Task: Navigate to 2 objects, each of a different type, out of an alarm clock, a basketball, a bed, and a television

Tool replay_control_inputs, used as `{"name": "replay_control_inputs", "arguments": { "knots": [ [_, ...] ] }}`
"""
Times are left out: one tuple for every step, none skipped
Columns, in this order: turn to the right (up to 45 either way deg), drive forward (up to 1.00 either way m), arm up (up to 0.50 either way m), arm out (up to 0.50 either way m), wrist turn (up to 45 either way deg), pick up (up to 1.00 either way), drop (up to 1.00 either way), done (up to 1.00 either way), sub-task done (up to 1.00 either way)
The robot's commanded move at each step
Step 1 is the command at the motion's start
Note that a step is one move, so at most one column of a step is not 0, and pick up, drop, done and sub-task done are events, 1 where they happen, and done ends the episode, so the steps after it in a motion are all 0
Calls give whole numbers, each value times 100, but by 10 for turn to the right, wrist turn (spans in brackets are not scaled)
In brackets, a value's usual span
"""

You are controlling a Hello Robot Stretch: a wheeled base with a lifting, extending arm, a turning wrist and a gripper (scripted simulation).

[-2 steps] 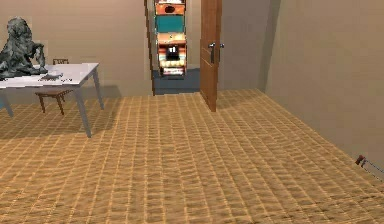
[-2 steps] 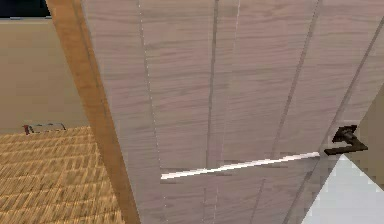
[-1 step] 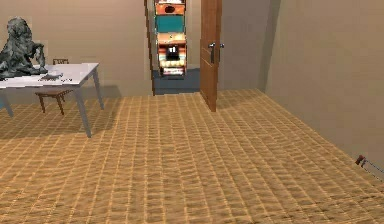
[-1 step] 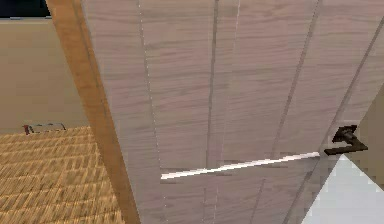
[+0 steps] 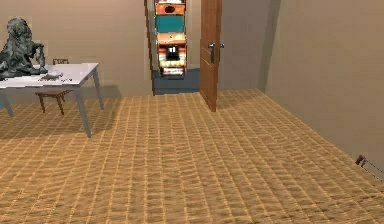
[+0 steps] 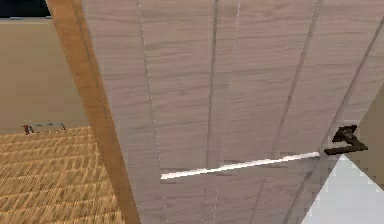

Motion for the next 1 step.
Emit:
{"name": "replay_control_inputs", "arguments": {
  "knots": [
    [210, 0, 0, 0, 0, 0, 0, 0, 0]
  ]
}}
